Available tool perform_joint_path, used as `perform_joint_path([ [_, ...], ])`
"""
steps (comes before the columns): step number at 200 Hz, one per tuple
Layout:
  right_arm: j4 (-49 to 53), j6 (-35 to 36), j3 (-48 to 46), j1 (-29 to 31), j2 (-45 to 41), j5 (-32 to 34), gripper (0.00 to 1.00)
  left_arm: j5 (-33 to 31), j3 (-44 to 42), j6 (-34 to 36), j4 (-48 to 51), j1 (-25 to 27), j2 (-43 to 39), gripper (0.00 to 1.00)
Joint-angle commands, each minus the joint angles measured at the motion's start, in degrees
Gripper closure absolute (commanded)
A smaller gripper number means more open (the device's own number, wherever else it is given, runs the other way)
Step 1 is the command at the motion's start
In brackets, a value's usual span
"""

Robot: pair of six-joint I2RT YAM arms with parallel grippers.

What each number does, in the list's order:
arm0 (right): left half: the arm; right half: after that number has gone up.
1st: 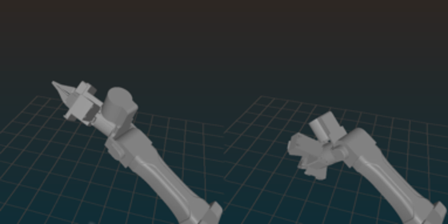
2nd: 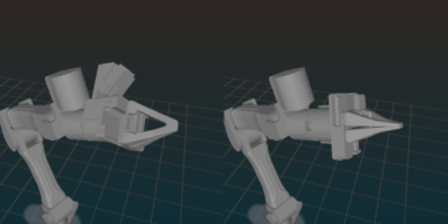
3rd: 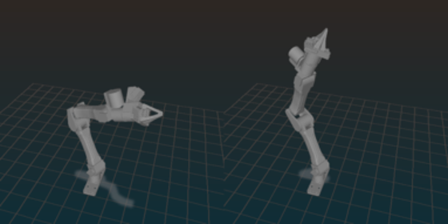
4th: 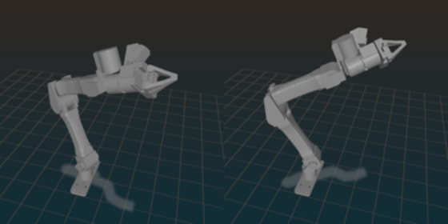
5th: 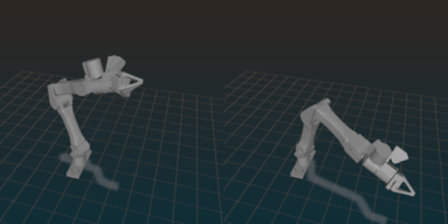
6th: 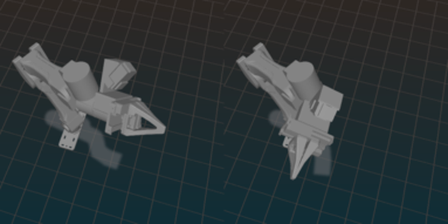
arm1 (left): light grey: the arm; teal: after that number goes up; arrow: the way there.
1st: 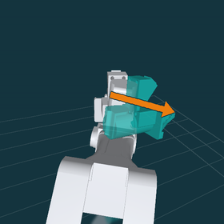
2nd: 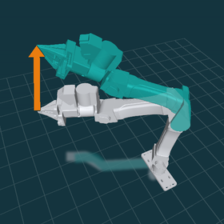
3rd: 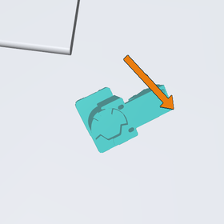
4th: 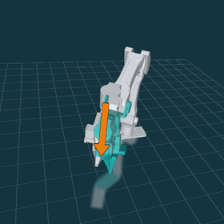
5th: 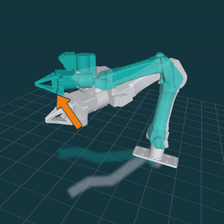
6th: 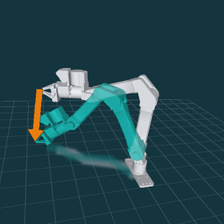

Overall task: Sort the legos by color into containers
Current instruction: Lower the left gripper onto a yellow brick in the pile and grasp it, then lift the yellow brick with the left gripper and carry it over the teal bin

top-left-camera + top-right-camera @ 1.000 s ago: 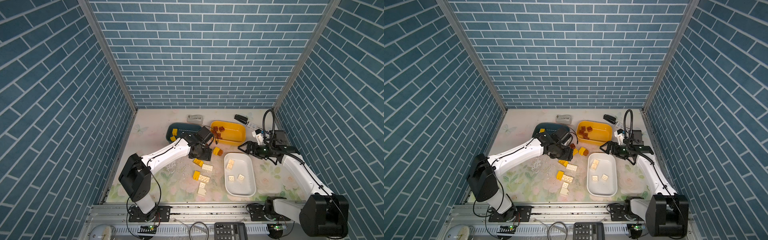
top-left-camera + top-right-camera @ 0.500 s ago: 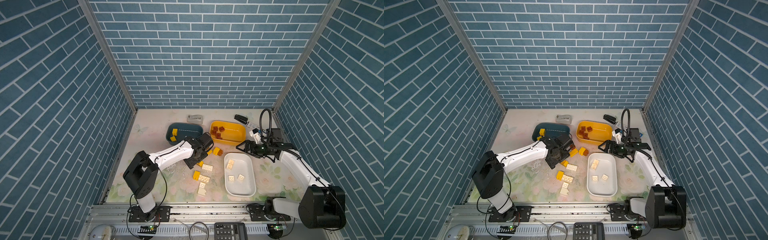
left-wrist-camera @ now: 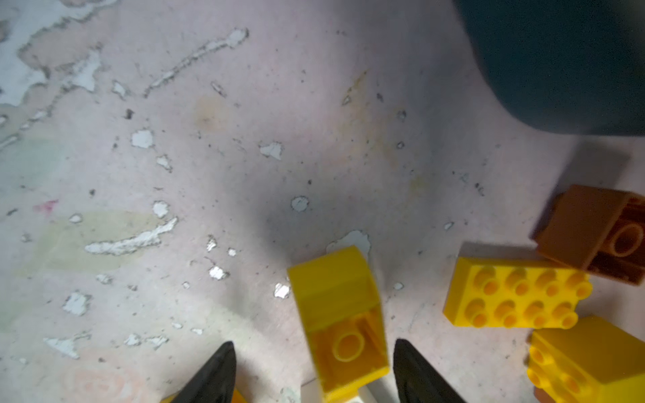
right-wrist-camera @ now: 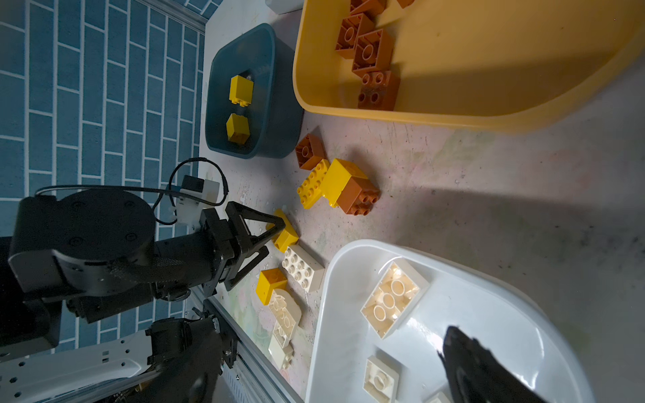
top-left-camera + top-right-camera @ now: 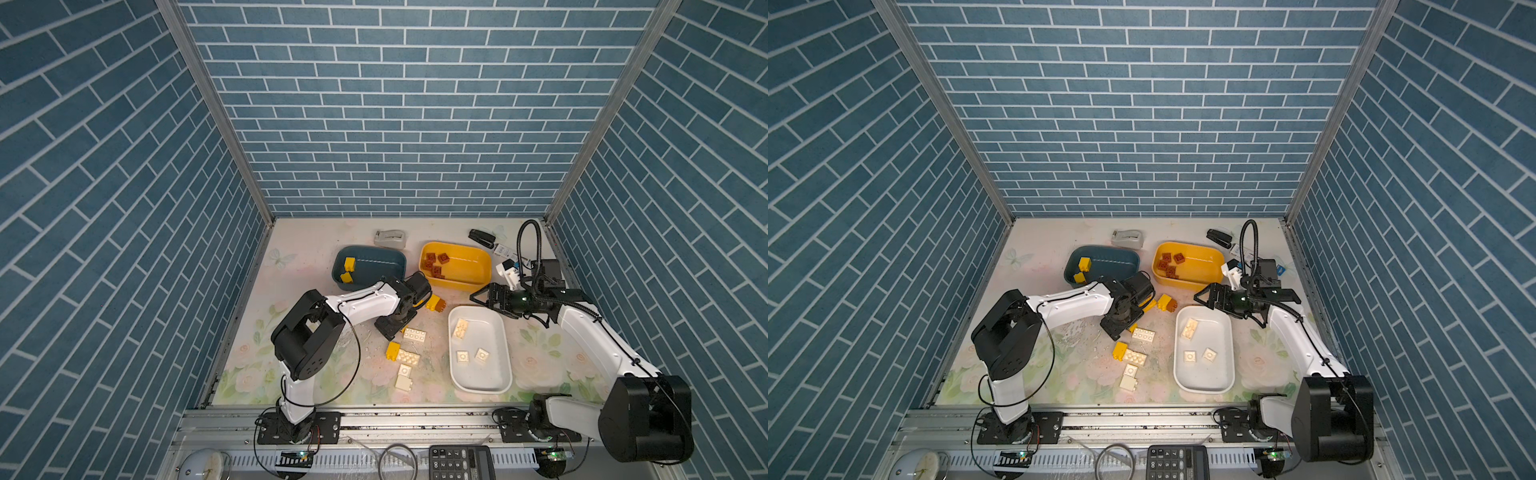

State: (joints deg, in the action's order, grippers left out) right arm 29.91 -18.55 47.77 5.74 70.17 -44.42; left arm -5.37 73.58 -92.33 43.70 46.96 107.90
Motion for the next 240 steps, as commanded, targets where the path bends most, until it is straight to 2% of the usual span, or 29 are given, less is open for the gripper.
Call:
perform_joint_path([
  [1, -0.3, -0.9, -0.7, 0.2, -1.0, -1.6, 0.01, -1.3, -0.1, -0.3, -1.3, -0.3, 1.3, 0.28],
  [36, -0.4, -0.6, -0.6, 0.3, -0.6, -1.8, 0.01, -1.5, 1.0, 0.7, -1.2, -0.3, 2.0, 0.31],
  [105, 0.5, 0.4, -0.7, 0.3, -0.9, -1.6, 0.01, -0.8, 0.1, 2.0, -1.1, -0.5, 3.1, 0.64],
  [127, 0.8, 0.5, -0.6, 0.3, -1.2, -1.5, 0.01, -1.3, 0.1, 4.5, -0.3, -0.8, 1.7, 0.72],
  [151, 0.7, 0.6, -0.6, 0.3, -1.1, -1.0, 0.01, -2.2, 2.3, 13.3, 1.9, -1.1, -0.3, 0.73],
  [192, -0.9, -0.6, -0.5, 0.2, -1.3, -1.2, 0.01, -2.6, 3.9, 32.8, 5.5, -3.3, -7.3, 0.74],
  [218, -2.8, -1.5, -0.4, 0.3, -0.8, -1.3, 0.01, -3.4, 6.8, 45.1, 8.8, -6.3, -9.6, 0.74],
  [240, -5.1, -3.1, 0.0, 0.3, -0.4, -2.1, 0.01, -3.1, 9.3, 54.0, 9.6, -11.0, -9.7, 0.74],
])
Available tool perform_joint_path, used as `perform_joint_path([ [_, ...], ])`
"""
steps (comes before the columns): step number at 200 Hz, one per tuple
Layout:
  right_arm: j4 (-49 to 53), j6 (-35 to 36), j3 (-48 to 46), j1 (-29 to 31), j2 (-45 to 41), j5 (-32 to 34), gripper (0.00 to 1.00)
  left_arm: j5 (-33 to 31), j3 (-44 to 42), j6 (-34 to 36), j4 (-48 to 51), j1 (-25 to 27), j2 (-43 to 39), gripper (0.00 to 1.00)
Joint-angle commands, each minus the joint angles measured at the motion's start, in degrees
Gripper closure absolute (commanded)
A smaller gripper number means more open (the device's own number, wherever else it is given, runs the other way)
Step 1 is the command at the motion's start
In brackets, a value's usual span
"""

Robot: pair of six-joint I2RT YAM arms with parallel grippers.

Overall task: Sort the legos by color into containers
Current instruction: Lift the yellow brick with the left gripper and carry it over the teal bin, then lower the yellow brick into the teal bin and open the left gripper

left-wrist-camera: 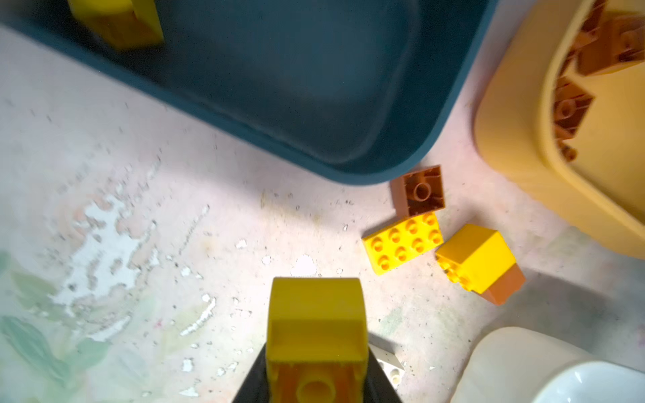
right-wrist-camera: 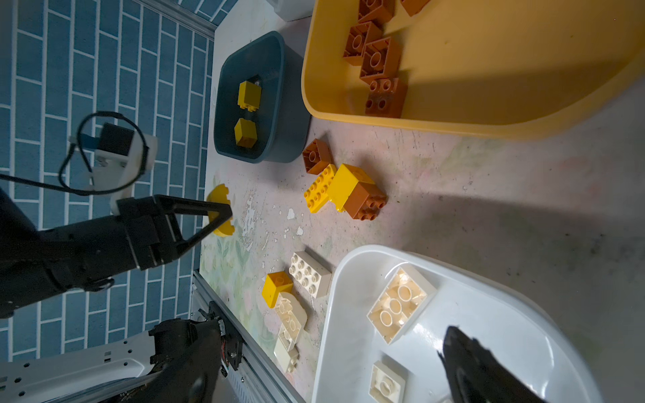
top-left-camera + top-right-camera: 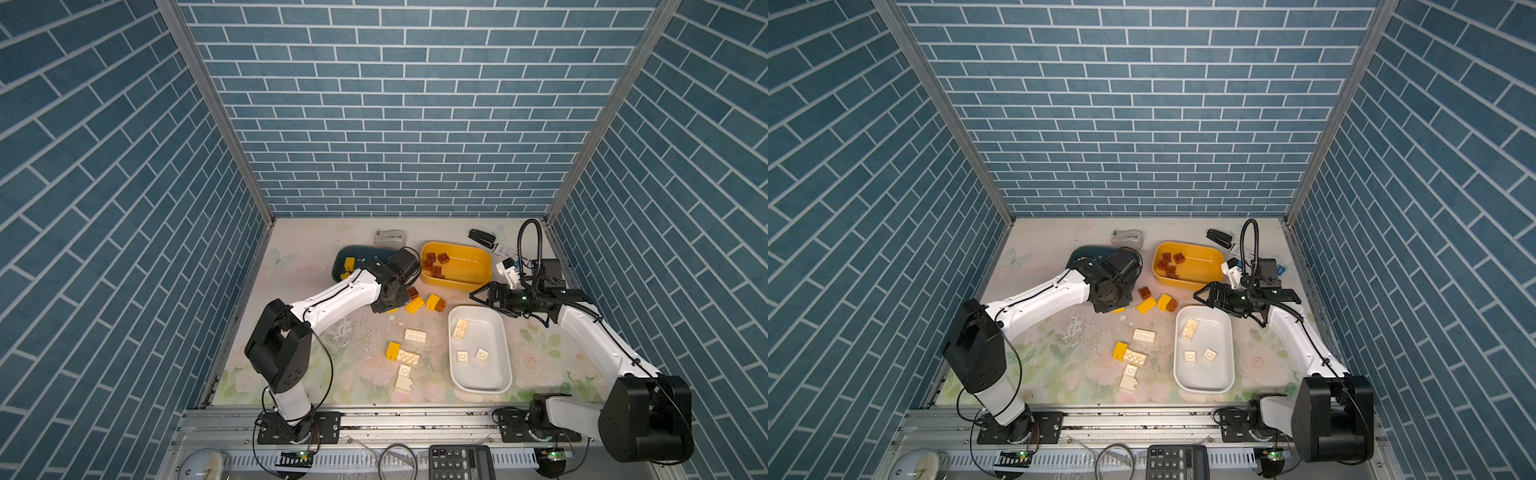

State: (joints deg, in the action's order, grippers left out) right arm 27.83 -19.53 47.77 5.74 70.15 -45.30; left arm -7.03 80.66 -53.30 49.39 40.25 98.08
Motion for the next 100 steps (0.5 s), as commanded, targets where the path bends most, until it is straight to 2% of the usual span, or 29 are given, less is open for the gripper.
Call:
perform_joint_path([
  [1, -3.2, -2.2, 0.0, 0.3, -0.4, -1.3, 0.01, -1.4, 2.3, 15.4, 3.9, -4.5, 0.2, 0.74],
  [44, -5.7, -4.4, 0.0, 1.2, -0.9, -1.1, 0.01, -0.5, 8.6, 31.1, 1.8, -12.3, 5.2, 0.74],
  [83, -6.3, -5.2, 0.0, 2.4, -1.2, 0.2, 0.01, 1.7, 12.4, 37.6, -2.4, -17.4, 12.3, 0.74],
  [100, -6.1, -5.2, 0.3, 2.5, -1.2, 0.5, 0.01, -0.6, 15.1, 40.1, -2.3, -18.6, 15.9, 0.74],
])
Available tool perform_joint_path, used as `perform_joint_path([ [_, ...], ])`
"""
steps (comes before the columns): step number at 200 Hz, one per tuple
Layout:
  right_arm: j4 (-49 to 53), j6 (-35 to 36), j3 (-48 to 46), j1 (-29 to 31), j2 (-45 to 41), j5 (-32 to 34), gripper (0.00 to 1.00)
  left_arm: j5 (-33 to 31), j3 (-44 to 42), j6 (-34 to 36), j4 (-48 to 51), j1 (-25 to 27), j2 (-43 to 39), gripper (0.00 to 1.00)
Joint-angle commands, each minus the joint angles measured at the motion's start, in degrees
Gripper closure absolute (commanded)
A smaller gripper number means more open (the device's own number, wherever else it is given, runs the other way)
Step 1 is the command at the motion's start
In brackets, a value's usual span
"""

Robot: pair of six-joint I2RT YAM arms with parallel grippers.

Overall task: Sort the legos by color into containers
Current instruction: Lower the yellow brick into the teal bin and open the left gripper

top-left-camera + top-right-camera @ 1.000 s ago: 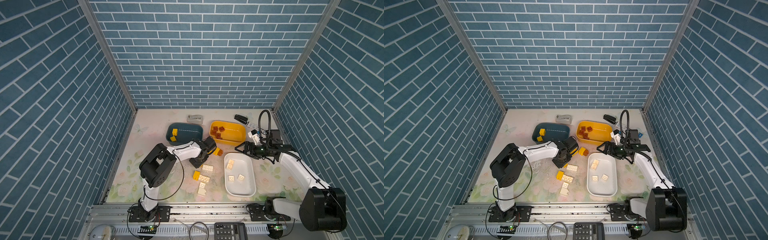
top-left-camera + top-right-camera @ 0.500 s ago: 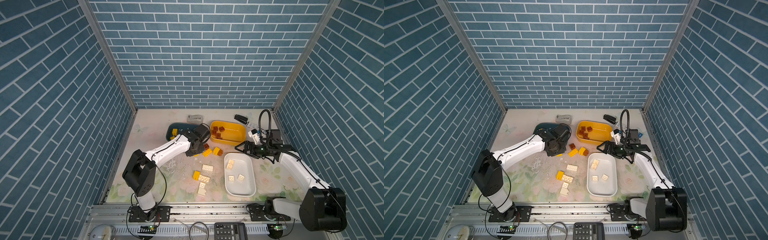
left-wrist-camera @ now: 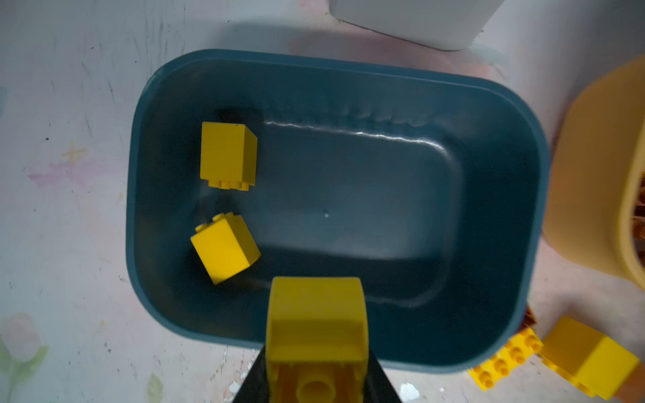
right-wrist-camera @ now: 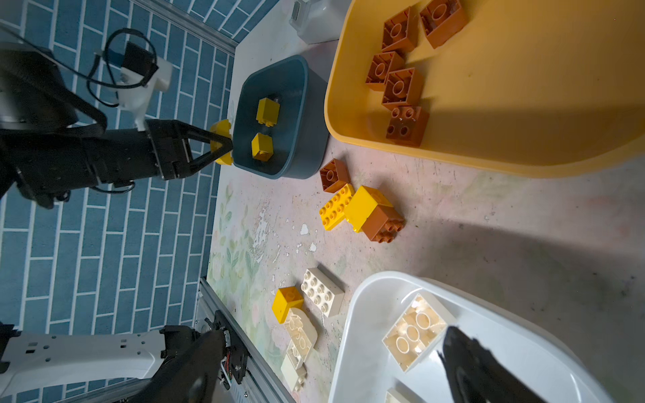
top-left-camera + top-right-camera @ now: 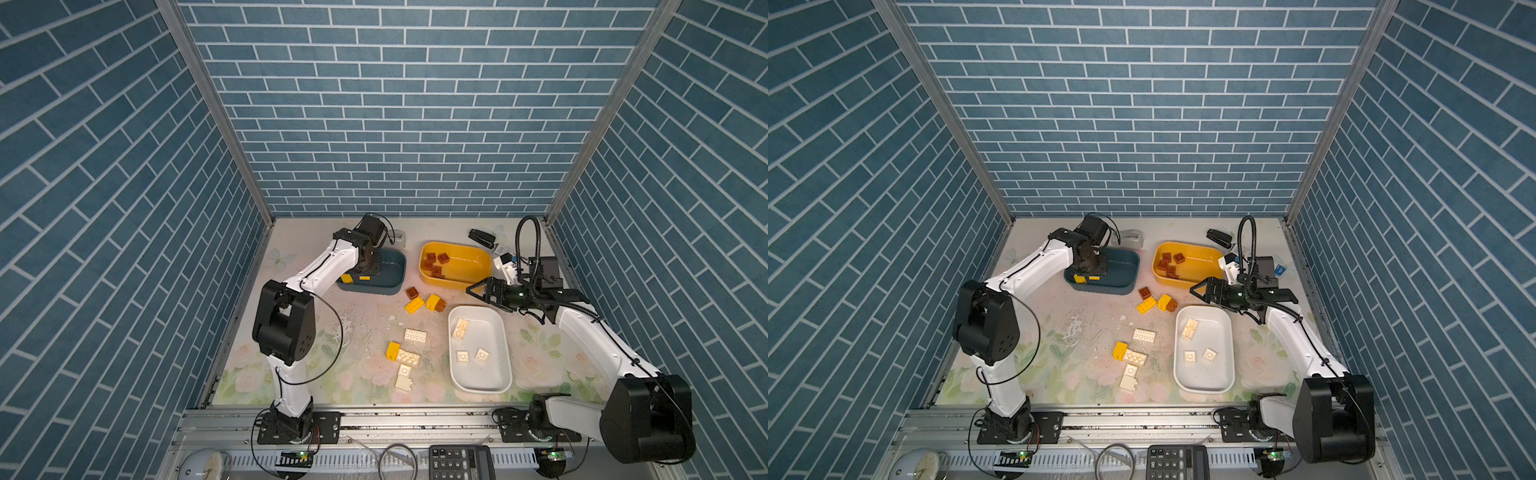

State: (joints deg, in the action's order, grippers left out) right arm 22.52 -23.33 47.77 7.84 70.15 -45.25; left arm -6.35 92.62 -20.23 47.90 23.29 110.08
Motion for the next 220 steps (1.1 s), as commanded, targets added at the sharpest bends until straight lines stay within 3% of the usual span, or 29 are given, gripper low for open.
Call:
perform_joint_path([
  [1, -0.8, -1.4, 0.3, 0.5, -1.2, 0.5, 0.01, -1.4, 3.3, 7.1, -0.8, -1.8, 4.2, 0.74],
  [72, -0.5, -1.5, 0.4, 0.8, -1.2, 1.8, 0.01, -0.8, 8.3, 9.8, -2.4, -5.0, 12.9, 0.72],
  [91, -0.4, -1.4, 0.4, 0.9, -1.2, 2.0, 0.01, -1.4, 8.3, 9.2, -3.3, -5.5, 13.1, 0.66],
  [109, -0.2, -1.5, 0.4, 0.9, -1.2, 2.1, 0.01, 0.0, 7.8, 8.3, -4.5, -6.0, 12.5, 0.54],
  [177, 0.1, -1.3, 1.3, 1.1, -0.7, 2.4, 0.01, 1.9, 5.4, 8.2, -0.2, -5.8, 5.8, 0.39],
  [220, 0.3, -1.2, 1.7, 1.2, -0.4, 2.5, 0.01, 6.9, -4.0, 4.0, 2.3, -2.4, -4.6, 0.31],
])
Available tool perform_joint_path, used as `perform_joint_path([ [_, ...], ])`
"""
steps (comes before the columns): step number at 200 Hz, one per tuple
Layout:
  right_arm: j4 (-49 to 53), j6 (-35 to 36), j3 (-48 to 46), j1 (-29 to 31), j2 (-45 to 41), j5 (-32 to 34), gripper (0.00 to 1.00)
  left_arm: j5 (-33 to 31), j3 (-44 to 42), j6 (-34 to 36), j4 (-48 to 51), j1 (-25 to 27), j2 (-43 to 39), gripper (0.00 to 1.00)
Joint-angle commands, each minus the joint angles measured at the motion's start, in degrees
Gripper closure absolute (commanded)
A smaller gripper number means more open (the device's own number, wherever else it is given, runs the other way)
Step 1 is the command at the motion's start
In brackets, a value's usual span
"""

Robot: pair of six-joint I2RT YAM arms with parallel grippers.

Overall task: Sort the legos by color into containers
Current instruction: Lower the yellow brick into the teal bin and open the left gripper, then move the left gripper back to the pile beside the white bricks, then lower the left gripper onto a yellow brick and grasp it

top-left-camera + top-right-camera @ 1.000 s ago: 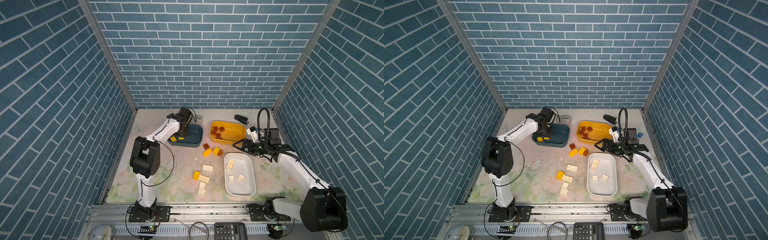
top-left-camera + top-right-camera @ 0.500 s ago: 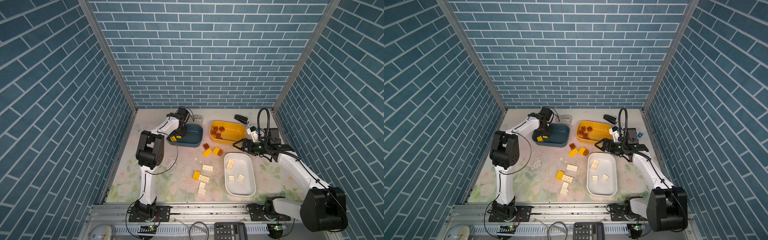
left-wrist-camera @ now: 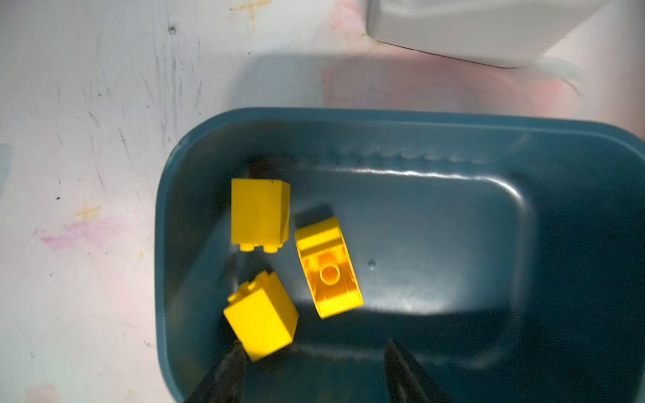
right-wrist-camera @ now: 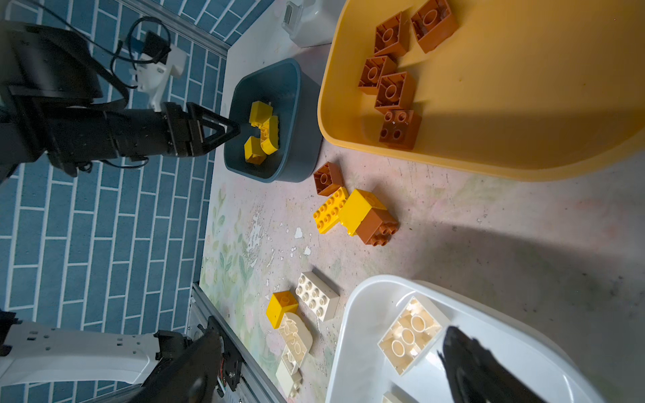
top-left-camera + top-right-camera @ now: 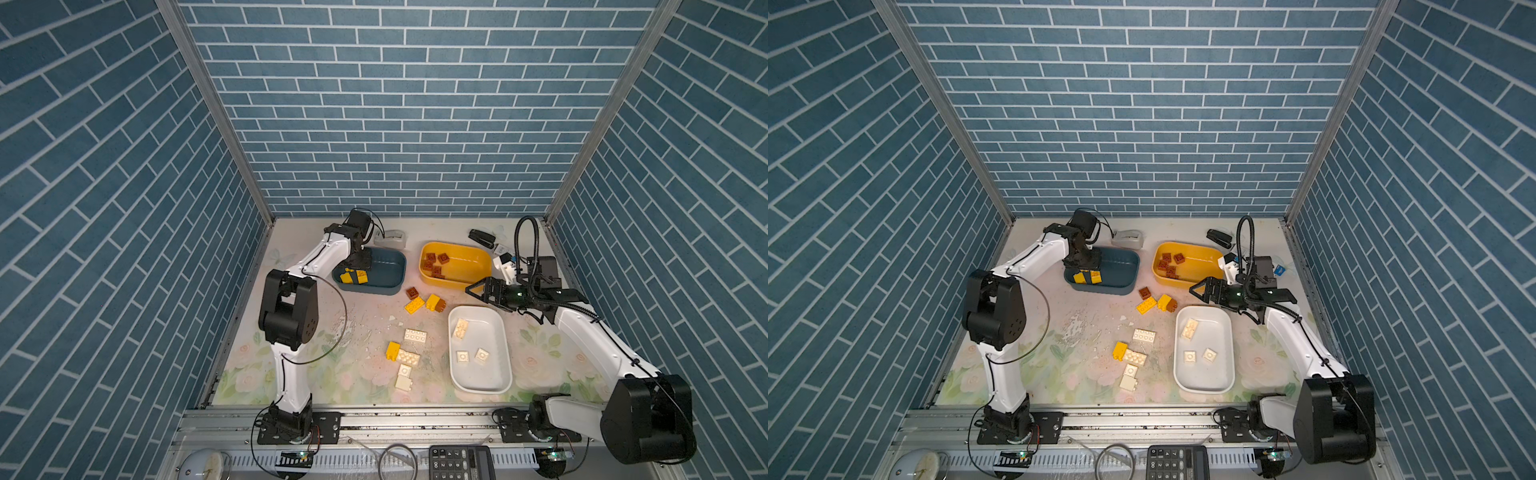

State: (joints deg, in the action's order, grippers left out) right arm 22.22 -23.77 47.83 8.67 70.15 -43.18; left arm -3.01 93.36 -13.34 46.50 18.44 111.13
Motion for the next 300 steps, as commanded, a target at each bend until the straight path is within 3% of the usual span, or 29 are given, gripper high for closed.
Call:
perform_joint_path([
  [1, 0.5, -0.8, 1.6, 0.4, -0.4, 0.5, 0.01, 3.7, -5.1, -3.1, 3.7, 2.5, -5.9, 0.32],
  [39, 0.8, -0.7, 1.5, 0.6, -0.3, 0.4, 0.01, 7.5, -15.0, -10.9, 4.1, 8.7, -16.1, 0.28],
  [86, 0.7, -0.8, 0.5, 1.1, -0.4, 0.6, 0.01, 8.1, -23.4, -18.0, 5.3, 20.2, -24.5, 0.25],
  [144, 1.4, -0.8, -0.9, 2.1, -1.3, 0.6, 0.01, 8.4, -29.2, -22.9, 1.3, 31.3, -22.9, 0.25],
  [184, 2.8, -0.7, -2.6, 2.1, -3.6, 1.1, 0.01, 8.2, -31.2, -22.9, -0.8, 33.7, -19.3, 0.3],
  [300, 4.3, -0.8, -4.9, 2.1, -7.1, 1.9, 0.01, 3.1, -32.0, -18.9, -0.5, 33.2, -14.2, 0.39],
])
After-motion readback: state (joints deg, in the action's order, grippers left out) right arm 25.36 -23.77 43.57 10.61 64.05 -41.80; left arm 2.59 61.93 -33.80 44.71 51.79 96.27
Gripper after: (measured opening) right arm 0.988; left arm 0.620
